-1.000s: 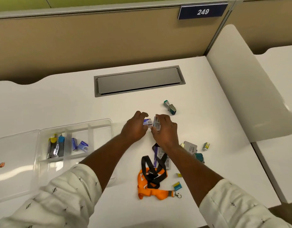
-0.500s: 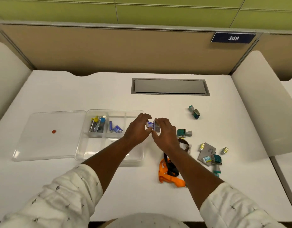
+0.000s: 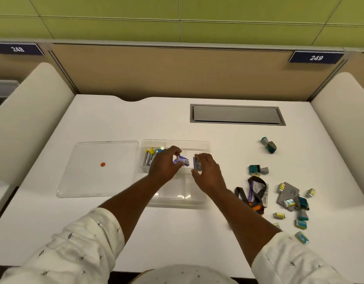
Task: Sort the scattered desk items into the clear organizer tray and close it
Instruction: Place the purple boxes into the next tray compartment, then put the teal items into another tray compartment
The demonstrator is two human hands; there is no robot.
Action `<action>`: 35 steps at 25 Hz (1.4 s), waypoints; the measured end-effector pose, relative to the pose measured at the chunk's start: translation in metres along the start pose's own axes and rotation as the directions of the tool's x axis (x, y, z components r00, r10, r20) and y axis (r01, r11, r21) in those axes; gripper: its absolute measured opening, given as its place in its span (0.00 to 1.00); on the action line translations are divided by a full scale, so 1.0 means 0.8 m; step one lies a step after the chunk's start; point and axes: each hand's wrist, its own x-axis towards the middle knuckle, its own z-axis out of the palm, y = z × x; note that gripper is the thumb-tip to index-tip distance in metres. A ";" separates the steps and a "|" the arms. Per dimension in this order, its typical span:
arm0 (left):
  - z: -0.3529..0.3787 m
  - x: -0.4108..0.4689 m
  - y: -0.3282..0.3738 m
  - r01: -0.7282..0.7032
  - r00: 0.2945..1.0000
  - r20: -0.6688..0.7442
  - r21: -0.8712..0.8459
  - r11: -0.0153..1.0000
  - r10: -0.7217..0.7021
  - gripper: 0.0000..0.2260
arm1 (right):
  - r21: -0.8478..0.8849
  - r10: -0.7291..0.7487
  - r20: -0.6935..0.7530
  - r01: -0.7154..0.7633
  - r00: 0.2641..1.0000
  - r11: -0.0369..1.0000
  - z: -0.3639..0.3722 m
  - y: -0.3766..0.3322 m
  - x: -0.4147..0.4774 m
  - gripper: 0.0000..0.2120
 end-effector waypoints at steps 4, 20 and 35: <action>-0.011 0.008 -0.025 -0.015 1.000 0.005 0.022 1.000 0.015 0.16 | -0.014 0.000 0.069 0.001 0.998 1.000 0.020 -0.023 0.011 0.23; -0.014 0.055 -0.080 -0.027 0.980 0.196 0.075 0.997 0.012 0.31 | -0.146 0.059 0.065 -0.049 0.996 0.988 0.055 -0.040 0.051 0.31; 0.000 0.005 -0.036 -0.201 0.950 0.251 0.033 0.979 0.186 0.31 | -0.231 0.125 -0.062 -0.136 0.990 0.963 0.017 -0.014 -0.032 0.33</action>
